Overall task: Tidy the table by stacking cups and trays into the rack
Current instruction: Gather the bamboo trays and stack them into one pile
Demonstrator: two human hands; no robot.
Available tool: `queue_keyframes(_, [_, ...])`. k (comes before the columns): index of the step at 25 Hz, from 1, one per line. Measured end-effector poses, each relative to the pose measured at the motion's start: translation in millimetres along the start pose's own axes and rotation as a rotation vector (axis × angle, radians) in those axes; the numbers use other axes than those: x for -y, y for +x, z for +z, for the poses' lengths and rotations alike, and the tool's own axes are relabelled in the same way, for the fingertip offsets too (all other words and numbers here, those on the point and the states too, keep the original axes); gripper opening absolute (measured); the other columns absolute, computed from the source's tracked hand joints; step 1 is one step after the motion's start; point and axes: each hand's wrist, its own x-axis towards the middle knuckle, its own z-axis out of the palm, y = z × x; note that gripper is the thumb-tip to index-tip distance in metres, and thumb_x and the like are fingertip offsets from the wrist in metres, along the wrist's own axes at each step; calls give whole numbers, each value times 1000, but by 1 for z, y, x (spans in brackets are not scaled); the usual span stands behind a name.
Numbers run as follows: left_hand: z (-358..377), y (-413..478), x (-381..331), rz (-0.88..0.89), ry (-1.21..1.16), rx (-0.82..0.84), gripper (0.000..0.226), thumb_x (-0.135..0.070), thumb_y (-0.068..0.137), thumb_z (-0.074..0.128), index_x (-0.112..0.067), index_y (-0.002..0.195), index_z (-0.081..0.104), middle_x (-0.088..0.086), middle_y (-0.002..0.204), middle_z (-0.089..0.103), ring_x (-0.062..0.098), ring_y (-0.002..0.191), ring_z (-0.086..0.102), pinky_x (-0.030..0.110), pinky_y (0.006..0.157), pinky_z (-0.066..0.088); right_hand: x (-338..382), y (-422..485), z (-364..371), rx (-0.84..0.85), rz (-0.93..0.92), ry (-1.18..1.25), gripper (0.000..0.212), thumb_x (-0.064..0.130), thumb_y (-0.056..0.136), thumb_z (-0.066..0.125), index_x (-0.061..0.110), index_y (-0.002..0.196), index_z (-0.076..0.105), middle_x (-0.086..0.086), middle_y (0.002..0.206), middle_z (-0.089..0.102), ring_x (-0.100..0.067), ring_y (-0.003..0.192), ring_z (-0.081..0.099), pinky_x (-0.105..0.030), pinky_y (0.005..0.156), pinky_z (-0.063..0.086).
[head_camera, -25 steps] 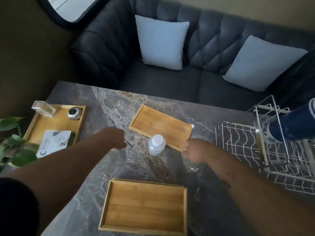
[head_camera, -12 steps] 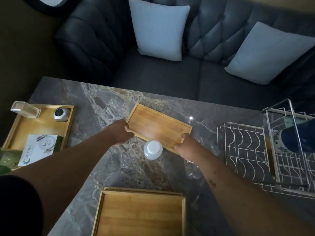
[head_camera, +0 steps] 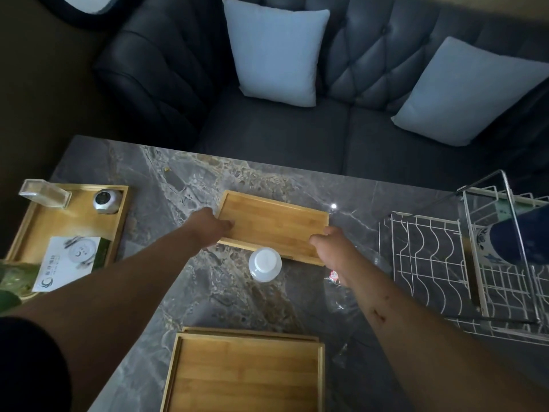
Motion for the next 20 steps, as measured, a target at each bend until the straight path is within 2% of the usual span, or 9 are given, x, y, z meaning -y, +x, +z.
queue_keyframes(3, [-3,-8,-1,-21,82,-22,57,-42,92,67,0,130,58,20,123,62,35,104,64,47,93,56,5,-2,-3,-21,-35,60,59,34,88,56,23,144,41,7,100,52,-15,88,53,-33,76,40])
queue_keyframes(5, [-7,-14,-3,-35,27,-60,52,-35,91,70,-2,129,56,18,120,62,34,101,65,48,90,57,8,-6,-5,-42,-75,90,51,32,88,54,24,137,47,10,96,57,-12,85,56,-30,69,42])
queue_keyframes(7, [-12,-20,-7,-22,-19,-111,45,-27,91,69,-4,127,56,15,111,64,29,91,65,42,76,58,12,-10,-9,-70,-128,105,44,29,86,52,23,130,54,8,95,64,-11,84,61,-29,66,46])
queue_keyframes(9, [-20,-25,-8,12,-76,-192,35,-24,92,65,-8,122,57,9,99,64,20,76,60,32,58,47,16,-15,-12,-127,-182,123,39,26,89,52,22,127,54,10,90,63,-10,80,61,-28,65,46])
queue_keyframes(11, [-31,-35,-5,32,-141,-271,26,-26,93,63,-16,116,56,3,89,61,16,72,57,28,54,41,19,-26,-18,-195,-253,101,35,24,92,52,24,127,54,17,82,55,-5,74,57,-24,62,42])
queue_keyframes(15, [-47,-68,7,70,-324,-281,25,-34,93,67,-18,110,57,5,96,66,20,81,64,32,62,50,25,-52,-35,-237,-388,19,25,18,88,52,15,109,67,1,90,71,-22,85,69,-31,76,53])
queue_keyframes(17, [-54,-86,15,89,-407,-210,31,-33,93,70,-16,116,60,8,104,68,25,90,67,40,77,57,25,-66,-45,-275,-385,-11,20,14,87,55,14,101,69,1,86,71,-24,83,68,-29,72,50])
queue_keyframes(18, [-57,-98,19,103,-429,-168,35,-32,93,71,-17,122,59,7,105,68,25,92,67,42,79,57,23,-74,-49,-282,-371,-13,19,14,87,56,16,100,70,1,85,70,-24,82,67,-29,71,48])
queue_keyframes(20, [-62,-121,27,140,-467,-101,44,-30,94,71,-22,134,56,2,105,66,22,91,68,33,69,54,14,-93,-54,-262,-361,-32,20,15,86,58,16,100,73,-2,86,73,-26,82,69,-30,69,50])
